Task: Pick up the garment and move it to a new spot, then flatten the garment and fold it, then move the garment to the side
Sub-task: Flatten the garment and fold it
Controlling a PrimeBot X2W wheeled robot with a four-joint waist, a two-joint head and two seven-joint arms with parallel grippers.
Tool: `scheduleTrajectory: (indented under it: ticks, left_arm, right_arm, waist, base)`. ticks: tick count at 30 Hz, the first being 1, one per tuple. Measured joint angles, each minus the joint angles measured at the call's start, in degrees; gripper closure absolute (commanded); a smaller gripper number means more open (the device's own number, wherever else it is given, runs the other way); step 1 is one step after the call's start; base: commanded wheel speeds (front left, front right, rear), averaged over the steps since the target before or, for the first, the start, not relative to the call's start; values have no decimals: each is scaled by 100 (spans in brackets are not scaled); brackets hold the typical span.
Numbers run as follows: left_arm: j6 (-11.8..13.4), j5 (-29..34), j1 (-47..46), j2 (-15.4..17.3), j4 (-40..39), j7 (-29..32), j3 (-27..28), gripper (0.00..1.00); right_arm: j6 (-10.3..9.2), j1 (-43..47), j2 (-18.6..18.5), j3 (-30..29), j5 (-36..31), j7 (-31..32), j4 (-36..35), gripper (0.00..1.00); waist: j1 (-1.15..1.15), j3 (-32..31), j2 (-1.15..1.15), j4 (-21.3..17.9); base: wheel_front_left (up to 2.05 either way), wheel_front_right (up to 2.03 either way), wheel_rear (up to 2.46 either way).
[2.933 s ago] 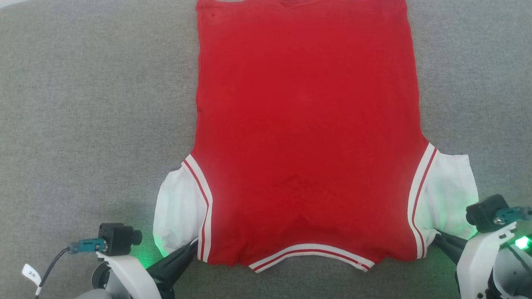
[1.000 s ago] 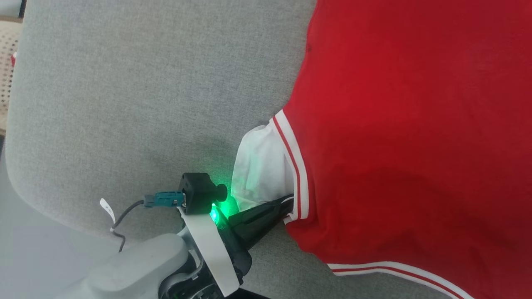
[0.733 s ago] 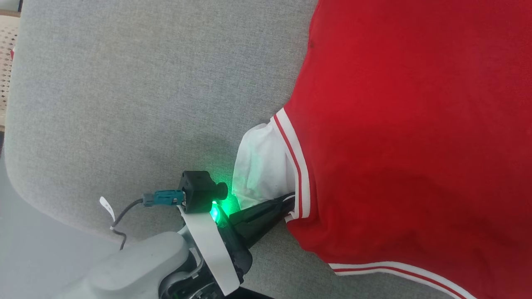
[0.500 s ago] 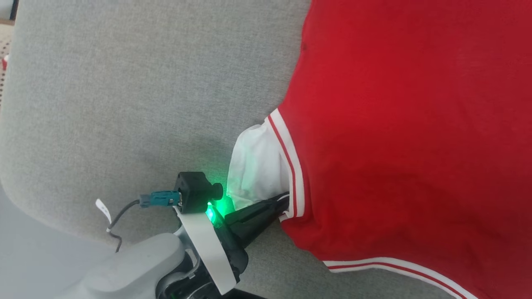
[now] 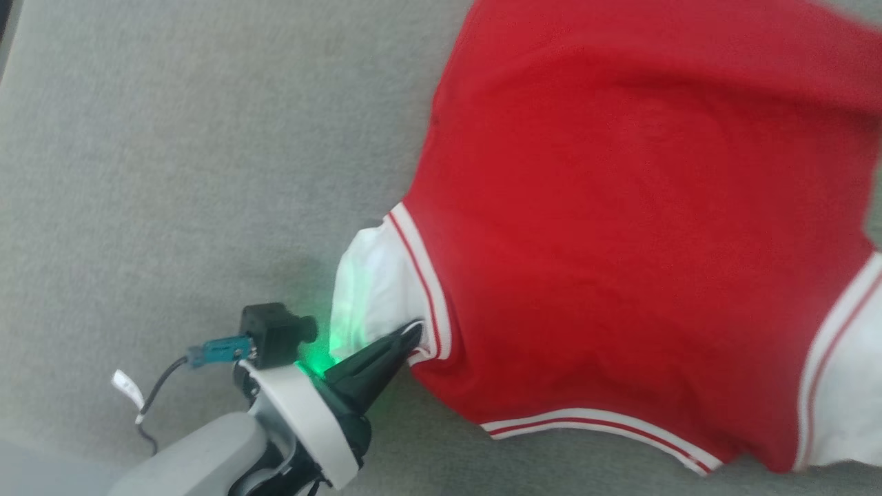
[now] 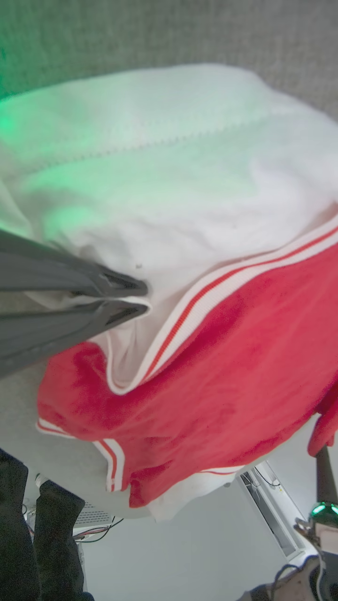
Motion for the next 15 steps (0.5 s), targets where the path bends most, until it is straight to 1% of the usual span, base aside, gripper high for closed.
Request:
scheduleTrajectory:
  ticks: [1,2,7,11,15]
  left_arm:
    - [13,8,73,14,7,1,66,100]
    - [13,8,73,14,7,1,66,100]
    - [15,14,444,114,49,7,435,100]
    - [15,49,701,125,100,7,744,100]
    - [15,155,896,130,158,7,956,100]
  right_arm:
    - [0,320,-44,-16,70,-37,-209,100]
    - [0,320,-44,-16,70,-37,-209,100]
    - [0,1874,-73,-215,265,-154,-1107,100]
    - [0,2960,133,-390,218,-178,-1756,100]
    - [-1,3872,391,-488,79,-16,-2302,100]
  waist:
    - [0,-82,0,-53]
    - [0,-82,0,-53]
    - [0,-432,0,-310]
    - [0,-645,0,-511]
    - [0,-808,0,-666]
  base:
    - [0,0,0]
    - [0,0,0]
    - [0,0,0]
    - [0,0,0]
    - [0,0,0]
